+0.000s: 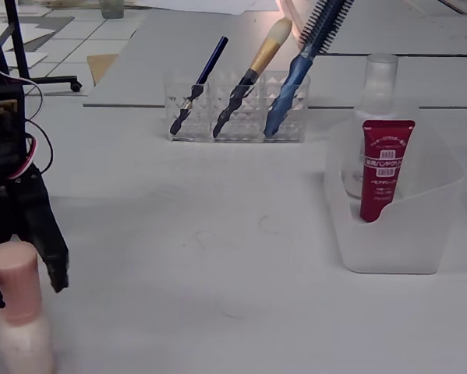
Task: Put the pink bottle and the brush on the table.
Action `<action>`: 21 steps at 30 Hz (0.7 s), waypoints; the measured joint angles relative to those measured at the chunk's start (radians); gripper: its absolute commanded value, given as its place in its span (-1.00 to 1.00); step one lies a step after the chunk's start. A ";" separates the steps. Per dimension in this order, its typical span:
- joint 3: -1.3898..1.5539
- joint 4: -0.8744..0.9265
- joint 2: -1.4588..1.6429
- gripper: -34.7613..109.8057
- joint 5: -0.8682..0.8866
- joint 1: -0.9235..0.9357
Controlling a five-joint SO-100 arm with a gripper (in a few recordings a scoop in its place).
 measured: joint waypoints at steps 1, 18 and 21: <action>0.000 0.000 0.000 -0.20 0.000 0.000; 0.020 0.127 0.109 0.07 -0.009 0.000; 0.020 0.193 0.149 0.11 -0.009 0.000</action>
